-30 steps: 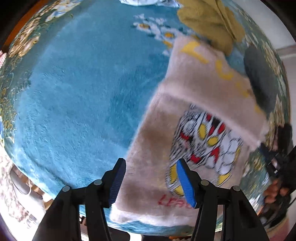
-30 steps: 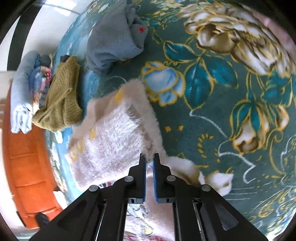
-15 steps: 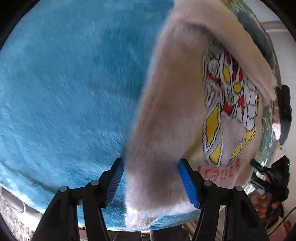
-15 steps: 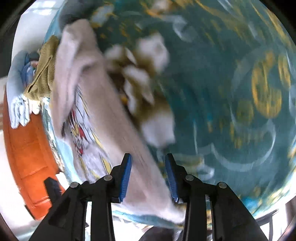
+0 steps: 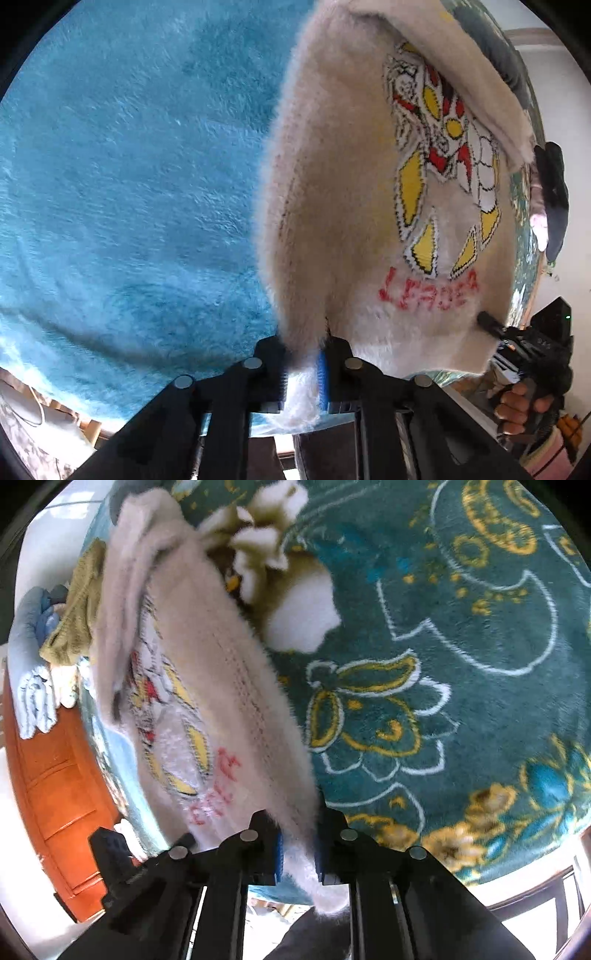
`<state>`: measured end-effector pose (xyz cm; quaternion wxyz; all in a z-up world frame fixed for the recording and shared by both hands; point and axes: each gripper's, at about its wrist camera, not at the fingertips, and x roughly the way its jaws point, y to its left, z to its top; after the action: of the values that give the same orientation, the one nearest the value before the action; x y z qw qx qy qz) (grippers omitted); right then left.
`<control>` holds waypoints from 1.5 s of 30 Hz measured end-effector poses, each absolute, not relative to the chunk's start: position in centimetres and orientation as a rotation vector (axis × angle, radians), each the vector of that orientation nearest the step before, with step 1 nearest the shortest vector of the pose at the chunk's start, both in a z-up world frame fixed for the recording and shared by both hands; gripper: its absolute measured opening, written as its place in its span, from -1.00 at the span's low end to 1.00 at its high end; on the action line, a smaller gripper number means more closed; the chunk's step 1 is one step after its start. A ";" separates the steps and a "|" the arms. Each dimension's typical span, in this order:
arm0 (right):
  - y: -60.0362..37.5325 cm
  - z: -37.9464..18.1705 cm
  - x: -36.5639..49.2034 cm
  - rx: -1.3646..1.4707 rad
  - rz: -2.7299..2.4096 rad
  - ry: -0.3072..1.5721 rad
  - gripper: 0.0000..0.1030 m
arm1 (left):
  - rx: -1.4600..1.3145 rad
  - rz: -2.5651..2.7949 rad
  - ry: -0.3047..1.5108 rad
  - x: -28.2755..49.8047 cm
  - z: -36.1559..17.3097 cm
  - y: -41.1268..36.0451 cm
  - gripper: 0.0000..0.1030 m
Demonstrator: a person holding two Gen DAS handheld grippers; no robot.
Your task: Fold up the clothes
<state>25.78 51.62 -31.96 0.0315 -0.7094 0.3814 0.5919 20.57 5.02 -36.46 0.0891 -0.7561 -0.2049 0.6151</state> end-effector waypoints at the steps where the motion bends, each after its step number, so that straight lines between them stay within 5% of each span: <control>1: 51.6 -31.2 25.7 -2.186 1.842 1.159 -0.80 | -2.237 1.835 -0.606 20.6 -35.9 5.0 -0.78; 12: 50.4 -22.0 26.6 -2.223 2.018 1.072 -0.83 | -2.069 1.817 -0.675 20.7 -27.0 -0.2 -0.79; 21: 47.8 -18.1 23.7 -2.054 2.055 1.299 -0.83 | -1.920 1.860 -0.922 18.5 -21.0 -2.6 -0.79; 35: 49.7 -22.7 12.0 -1.936 1.828 1.528 -0.78 | -2.036 1.748 -1.491 5.3 -28.3 -1.8 -0.68; 41: 50.8 -26.5 7.9 -1.965 1.767 1.530 -0.70 | -1.985 1.723 -1.717 2.0 -30.9 -1.5 -0.11; 45: 51.6 -28.3 6.0 -1.951 1.752 1.563 -0.36 | -1.912 1.713 -1.839 1.0 -31.7 -1.7 0.15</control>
<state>6.01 51.63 -28.34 0.0446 -0.6384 0.5115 0.5734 1.00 -1.73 -31.72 -0.0082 -0.6056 -0.5823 0.5424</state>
